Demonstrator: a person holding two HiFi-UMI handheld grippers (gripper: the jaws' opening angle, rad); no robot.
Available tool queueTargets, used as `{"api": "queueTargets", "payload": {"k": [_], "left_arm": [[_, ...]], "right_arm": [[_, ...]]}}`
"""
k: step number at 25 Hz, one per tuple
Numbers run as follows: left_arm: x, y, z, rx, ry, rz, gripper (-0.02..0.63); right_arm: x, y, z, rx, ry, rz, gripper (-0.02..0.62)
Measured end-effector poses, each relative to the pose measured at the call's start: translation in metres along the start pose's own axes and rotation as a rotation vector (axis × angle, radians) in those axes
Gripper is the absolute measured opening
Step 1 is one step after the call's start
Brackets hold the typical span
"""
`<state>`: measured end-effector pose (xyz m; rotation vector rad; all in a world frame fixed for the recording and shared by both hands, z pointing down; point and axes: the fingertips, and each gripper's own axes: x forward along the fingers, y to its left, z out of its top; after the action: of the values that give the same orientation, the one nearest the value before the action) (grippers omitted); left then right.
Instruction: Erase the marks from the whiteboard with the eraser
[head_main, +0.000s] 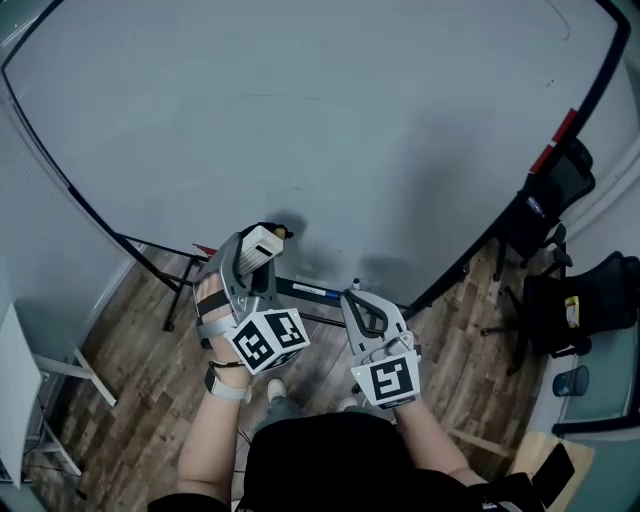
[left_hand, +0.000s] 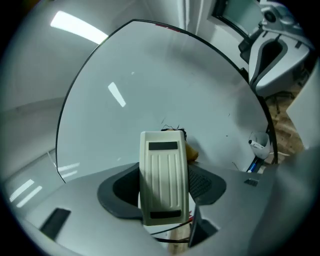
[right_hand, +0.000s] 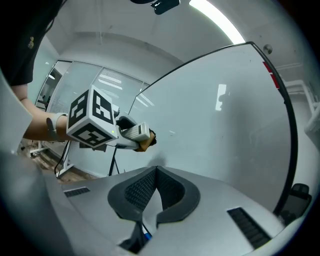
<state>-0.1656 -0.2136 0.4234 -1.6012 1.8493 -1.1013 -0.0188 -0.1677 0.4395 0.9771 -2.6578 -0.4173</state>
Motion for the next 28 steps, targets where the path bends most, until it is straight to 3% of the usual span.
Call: {"api": "queueTargets", "payload": {"k": [9, 15, 19, 28], "left_arm": [[-0.022, -0.034, -0.076, -0.393, 0.014, -0.244, 0.264], [-0.032, -0.042, -0.103, -0.601, -0.043, -0.326, 0.264], [-0.037, -0.027, -0.100, -0.667, -0.124, -0.334, 0.264], [-0.032, -0.029, -0.124, -0.743, -0.128, -0.363, 0.264]], "right_arm": [[0.041, 0.033, 0.009, 0.115, -0.040, 0.069, 0.028], [0.061, 0.041, 0.010, 0.168, -0.042, 0.087, 0.028], [0.070, 0.047, 0.012, 0.188, -0.067, 0.120, 0.028], [0.086, 0.065, 0.013, 0.167, -0.048, 0.159, 0.028]]}}
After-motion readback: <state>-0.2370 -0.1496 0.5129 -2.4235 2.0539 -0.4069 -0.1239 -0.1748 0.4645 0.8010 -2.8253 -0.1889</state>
